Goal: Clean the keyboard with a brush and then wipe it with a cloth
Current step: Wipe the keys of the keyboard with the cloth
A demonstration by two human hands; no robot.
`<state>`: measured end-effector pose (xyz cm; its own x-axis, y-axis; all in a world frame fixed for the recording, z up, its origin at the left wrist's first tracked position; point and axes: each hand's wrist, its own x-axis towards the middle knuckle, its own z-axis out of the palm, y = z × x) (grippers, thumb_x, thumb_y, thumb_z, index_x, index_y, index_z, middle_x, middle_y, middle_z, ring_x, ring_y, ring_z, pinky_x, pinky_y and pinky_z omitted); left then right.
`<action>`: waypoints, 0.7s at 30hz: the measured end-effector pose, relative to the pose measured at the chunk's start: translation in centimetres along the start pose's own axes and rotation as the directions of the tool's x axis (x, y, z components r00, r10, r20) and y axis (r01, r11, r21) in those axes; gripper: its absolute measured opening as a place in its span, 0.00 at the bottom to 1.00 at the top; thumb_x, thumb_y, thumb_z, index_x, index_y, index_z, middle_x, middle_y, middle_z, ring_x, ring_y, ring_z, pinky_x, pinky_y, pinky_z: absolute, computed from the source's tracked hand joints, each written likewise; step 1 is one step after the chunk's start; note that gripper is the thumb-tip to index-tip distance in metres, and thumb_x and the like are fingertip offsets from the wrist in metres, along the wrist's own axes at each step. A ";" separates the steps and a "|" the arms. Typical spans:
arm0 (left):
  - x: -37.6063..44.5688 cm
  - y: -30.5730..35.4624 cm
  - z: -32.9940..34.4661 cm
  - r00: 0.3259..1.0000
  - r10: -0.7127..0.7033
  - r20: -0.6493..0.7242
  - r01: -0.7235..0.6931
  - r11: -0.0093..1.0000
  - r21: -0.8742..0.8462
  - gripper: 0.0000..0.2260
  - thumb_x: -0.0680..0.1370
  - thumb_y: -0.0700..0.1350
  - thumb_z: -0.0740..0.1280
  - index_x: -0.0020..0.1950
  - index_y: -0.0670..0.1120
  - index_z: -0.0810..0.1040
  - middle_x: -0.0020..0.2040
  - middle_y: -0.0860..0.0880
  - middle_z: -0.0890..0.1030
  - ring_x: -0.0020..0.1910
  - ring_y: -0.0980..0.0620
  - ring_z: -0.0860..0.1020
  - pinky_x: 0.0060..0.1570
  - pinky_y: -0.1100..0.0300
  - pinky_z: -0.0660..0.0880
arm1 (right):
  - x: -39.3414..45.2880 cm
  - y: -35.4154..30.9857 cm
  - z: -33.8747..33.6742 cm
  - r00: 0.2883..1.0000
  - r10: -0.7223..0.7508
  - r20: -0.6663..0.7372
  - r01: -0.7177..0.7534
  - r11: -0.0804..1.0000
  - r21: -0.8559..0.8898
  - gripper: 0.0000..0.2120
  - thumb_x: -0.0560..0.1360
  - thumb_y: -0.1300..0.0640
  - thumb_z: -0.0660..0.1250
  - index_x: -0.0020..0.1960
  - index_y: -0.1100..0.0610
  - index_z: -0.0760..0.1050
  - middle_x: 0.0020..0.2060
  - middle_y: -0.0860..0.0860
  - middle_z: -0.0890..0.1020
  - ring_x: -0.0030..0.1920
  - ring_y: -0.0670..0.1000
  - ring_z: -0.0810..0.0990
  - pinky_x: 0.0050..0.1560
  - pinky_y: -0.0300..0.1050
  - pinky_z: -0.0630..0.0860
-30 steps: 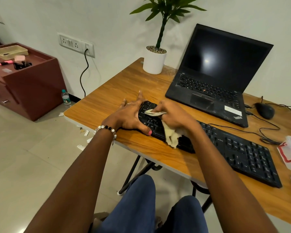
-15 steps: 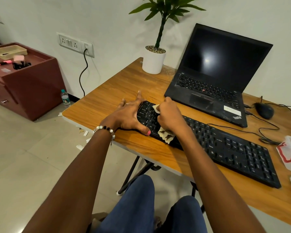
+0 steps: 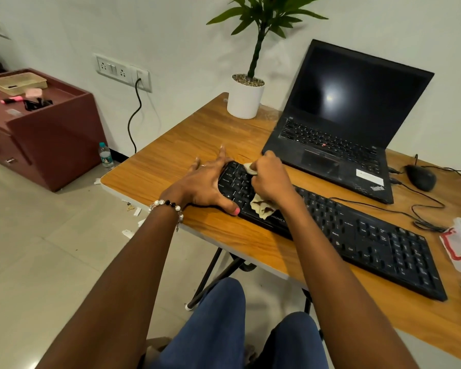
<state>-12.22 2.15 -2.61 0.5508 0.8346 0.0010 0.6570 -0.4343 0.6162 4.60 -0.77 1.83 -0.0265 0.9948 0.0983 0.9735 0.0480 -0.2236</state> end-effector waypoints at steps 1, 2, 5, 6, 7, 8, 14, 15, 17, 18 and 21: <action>-0.1 0.1 0.0 1.000 0.001 -0.004 -0.001 1.000 -0.003 0.66 0.56 0.67 0.74 0.77 0.49 0.32 0.77 0.54 0.61 0.76 0.51 0.53 0.74 0.46 0.35 | -0.2 -0.2 -0.2 1.000 -0.019 0.017 0.019 1.000 0.011 0.17 0.76 0.67 0.62 0.64 0.64 0.76 0.63 0.61 0.71 0.64 0.60 0.71 0.63 0.48 0.70; -0.1 0.1 0.0 1.000 0.003 -0.009 -0.003 1.000 -0.007 0.65 0.57 0.66 0.74 0.77 0.49 0.32 0.77 0.54 0.61 0.76 0.51 0.53 0.74 0.47 0.35 | -0.3 -0.3 -0.6 0.998 -0.041 0.043 0.040 0.999 0.017 0.18 0.76 0.68 0.61 0.65 0.64 0.76 0.63 0.60 0.72 0.64 0.59 0.72 0.62 0.48 0.71; -0.1 0.0 0.0 1.000 0.001 -0.001 -0.001 1.000 -0.001 0.65 0.55 0.69 0.73 0.77 0.50 0.33 0.77 0.53 0.60 0.76 0.51 0.53 0.74 0.46 0.35 | -0.5 1.0 -2.1 0.976 -0.091 0.197 0.067 0.990 0.127 0.19 0.76 0.70 0.59 0.61 0.59 0.80 0.57 0.56 0.79 0.56 0.55 0.77 0.51 0.49 0.73; 0.0 -0.2 0.1 1.000 0.000 0.001 0.000 1.000 0.004 0.66 0.54 0.70 0.72 0.77 0.51 0.34 0.77 0.53 0.59 0.76 0.51 0.53 0.74 0.45 0.35 | -0.5 1.5 -2.6 0.968 -0.099 0.230 0.052 0.978 0.203 0.19 0.76 0.70 0.59 0.58 0.57 0.82 0.53 0.55 0.82 0.53 0.56 0.78 0.50 0.52 0.75; 0.1 -0.3 0.1 1.000 0.001 0.001 -0.001 1.000 0.004 0.66 0.54 0.71 0.72 0.77 0.51 0.34 0.78 0.53 0.59 0.77 0.51 0.53 0.74 0.45 0.35 | -0.3 1.9 -2.8 0.969 -0.084 0.232 0.023 0.967 0.253 0.18 0.76 0.70 0.60 0.56 0.55 0.83 0.50 0.55 0.83 0.51 0.57 0.80 0.48 0.54 0.77; 0.1 -0.3 0.0 1.000 0.001 0.004 -0.001 1.000 0.002 0.66 0.54 0.71 0.72 0.77 0.52 0.34 0.78 0.53 0.59 0.77 0.51 0.53 0.74 0.45 0.35 | -0.1 2.1 -2.8 0.977 -0.050 0.205 -0.010 0.959 0.283 0.18 0.76 0.69 0.61 0.55 0.54 0.84 0.49 0.55 0.84 0.48 0.56 0.80 0.45 0.51 0.77; 0.0 -0.2 0.0 1.000 0.006 -0.003 -0.006 1.000 0.015 0.66 0.54 0.72 0.71 0.77 0.50 0.32 0.77 0.52 0.61 0.77 0.52 0.54 0.74 0.45 0.35 | 0.4 -0.1 -0.4 1.000 0.018 -0.014 -0.016 0.988 0.151 0.21 0.74 0.70 0.60 0.66 0.61 0.76 0.63 0.60 0.75 0.64 0.59 0.72 0.61 0.48 0.69; 0.0 -0.2 0.0 1.000 0.006 -0.003 -0.006 1.000 0.016 0.66 0.54 0.72 0.71 0.77 0.50 0.32 0.77 0.52 0.61 0.77 0.52 0.54 0.74 0.45 0.35 | 0.4 -0.6 -0.1 1.000 -0.028 -0.011 0.029 0.993 0.113 0.21 0.74 0.69 0.60 0.66 0.61 0.76 0.62 0.60 0.74 0.64 0.59 0.71 0.61 0.48 0.69; -0.1 -0.1 0.0 1.000 0.005 -0.002 -0.005 1.000 0.017 0.66 0.55 0.71 0.71 0.77 0.50 0.32 0.78 0.51 0.59 0.77 0.53 0.52 0.74 0.46 0.35 | 0.2 -1.4 0.4 0.989 -0.150 0.020 0.148 0.987 0.066 0.22 0.74 0.69 0.60 0.66 0.59 0.76 0.56 0.58 0.74 0.61 0.58 0.71 0.55 0.46 0.68; -0.2 0.0 0.0 1.000 0.003 0.004 -0.003 1.000 0.015 0.66 0.55 0.70 0.72 0.77 0.49 0.32 0.78 0.52 0.58 0.77 0.53 0.51 0.74 0.47 0.35 | 0.1 -1.6 0.4 0.977 -0.211 0.043 0.209 0.976 0.055 0.23 0.73 0.70 0.60 0.67 0.58 0.75 0.52 0.56 0.72 0.59 0.57 0.71 0.52 0.44 0.67; -0.2 -0.1 0.1 1.000 0.008 0.012 -0.008 1.000 0.012 0.67 0.56 0.71 0.72 0.76 0.49 0.30 0.78 0.53 0.57 0.77 0.53 0.51 0.75 0.45 0.35 | -0.5 -0.7 0.3 0.932 -0.346 0.110 0.345 0.938 0.027 0.25 0.73 0.71 0.61 0.68 0.57 0.74 0.49 0.51 0.68 0.53 0.53 0.68 0.49 0.41 0.63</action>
<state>-12.35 2.05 -2.76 0.5621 0.8270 -0.0038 0.6587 -0.4449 0.6068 3.88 -1.26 1.66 -0.3861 0.9204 0.0622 0.8982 0.3904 -0.2020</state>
